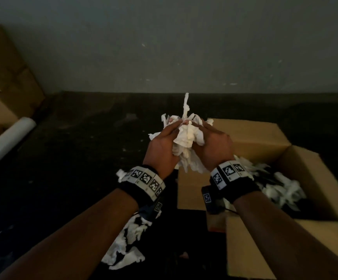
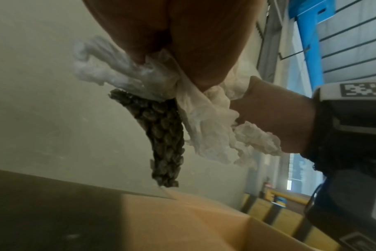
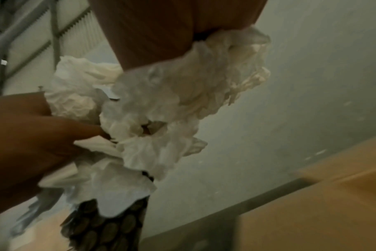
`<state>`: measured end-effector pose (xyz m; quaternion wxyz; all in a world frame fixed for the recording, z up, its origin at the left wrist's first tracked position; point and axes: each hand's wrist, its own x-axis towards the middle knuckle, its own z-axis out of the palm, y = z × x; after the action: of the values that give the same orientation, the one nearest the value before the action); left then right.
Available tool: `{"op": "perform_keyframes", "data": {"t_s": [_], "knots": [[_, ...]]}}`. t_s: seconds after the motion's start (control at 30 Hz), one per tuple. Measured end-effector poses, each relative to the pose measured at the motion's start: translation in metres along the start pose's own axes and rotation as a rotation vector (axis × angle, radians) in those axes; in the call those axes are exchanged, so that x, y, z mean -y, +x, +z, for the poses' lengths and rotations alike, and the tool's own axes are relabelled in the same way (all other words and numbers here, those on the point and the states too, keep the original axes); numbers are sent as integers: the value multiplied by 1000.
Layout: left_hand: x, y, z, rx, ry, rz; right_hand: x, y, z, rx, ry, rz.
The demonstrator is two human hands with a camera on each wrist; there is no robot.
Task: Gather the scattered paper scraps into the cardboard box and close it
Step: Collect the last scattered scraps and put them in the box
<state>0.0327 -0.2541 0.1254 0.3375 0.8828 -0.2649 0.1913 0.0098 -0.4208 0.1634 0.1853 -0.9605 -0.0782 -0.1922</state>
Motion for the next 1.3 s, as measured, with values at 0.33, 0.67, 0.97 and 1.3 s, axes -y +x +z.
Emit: {"op": "perform_keyframes", "data": {"t_s": [0.33, 0.67, 0.97, 1.3], "knots": [[-118, 48, 149, 141, -191, 12, -165, -50, -71, 134, -38, 337], [-122, 78, 223, 815, 181, -244, -285, -40, -48, 774, -129, 343], [-127, 96, 260, 1030, 318, -213, -342, -25, -21, 908, -232, 231], [-109, 58, 315, 1404, 716, -162, -354, -49, 20, 1168, -398, 300]]}}
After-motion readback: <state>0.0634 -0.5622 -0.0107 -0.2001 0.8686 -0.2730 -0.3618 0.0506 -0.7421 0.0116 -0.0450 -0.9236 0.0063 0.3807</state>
